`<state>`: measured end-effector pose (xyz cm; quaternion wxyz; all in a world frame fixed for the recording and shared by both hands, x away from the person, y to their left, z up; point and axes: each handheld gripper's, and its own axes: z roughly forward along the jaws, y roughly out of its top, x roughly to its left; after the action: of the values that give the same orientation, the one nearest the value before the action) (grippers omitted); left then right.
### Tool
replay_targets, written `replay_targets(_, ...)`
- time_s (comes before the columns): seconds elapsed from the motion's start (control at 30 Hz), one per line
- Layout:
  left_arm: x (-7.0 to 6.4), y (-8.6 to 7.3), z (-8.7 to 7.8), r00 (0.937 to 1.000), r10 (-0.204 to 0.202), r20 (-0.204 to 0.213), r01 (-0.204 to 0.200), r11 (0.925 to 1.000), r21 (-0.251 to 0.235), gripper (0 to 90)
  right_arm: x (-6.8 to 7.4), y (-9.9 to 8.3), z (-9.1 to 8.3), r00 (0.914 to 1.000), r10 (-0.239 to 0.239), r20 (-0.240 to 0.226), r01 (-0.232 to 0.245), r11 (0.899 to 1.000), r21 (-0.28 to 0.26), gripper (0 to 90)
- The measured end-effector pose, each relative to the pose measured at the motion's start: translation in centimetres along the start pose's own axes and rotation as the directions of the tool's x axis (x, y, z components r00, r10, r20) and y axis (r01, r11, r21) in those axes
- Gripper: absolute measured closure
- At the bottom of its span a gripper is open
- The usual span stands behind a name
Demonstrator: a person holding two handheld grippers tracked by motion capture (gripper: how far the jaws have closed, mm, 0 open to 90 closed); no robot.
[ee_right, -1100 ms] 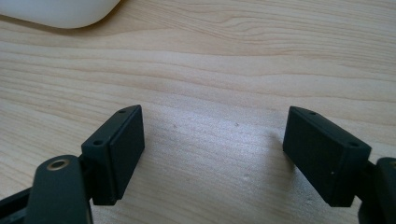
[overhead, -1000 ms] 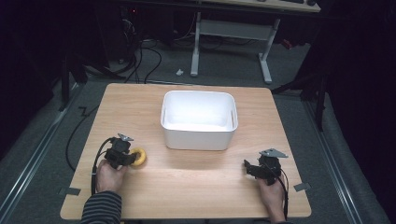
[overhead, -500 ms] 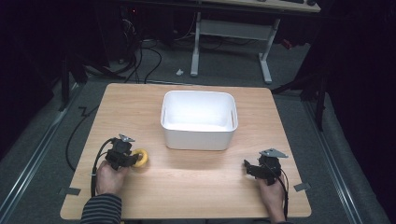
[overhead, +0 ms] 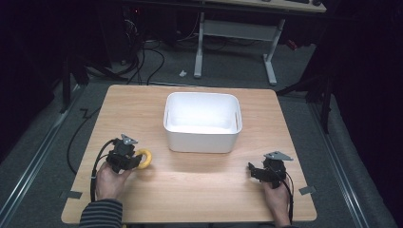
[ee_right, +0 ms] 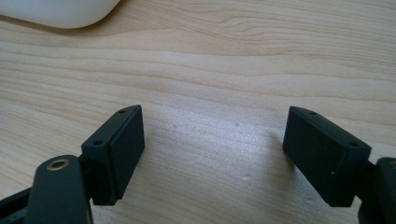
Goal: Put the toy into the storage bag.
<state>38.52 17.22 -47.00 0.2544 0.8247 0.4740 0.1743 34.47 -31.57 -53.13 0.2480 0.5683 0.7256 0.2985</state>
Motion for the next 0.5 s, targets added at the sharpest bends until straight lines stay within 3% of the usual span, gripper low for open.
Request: replay_targets(0.5,-0.1,0.9,-1.6,0.9989,-0.008,0.046,0.009,0.9995,-0.029,65.9,0.0,0.0,0.0,1.0000,0.002,0.000,-0.002,1.000,0.000,20.9)
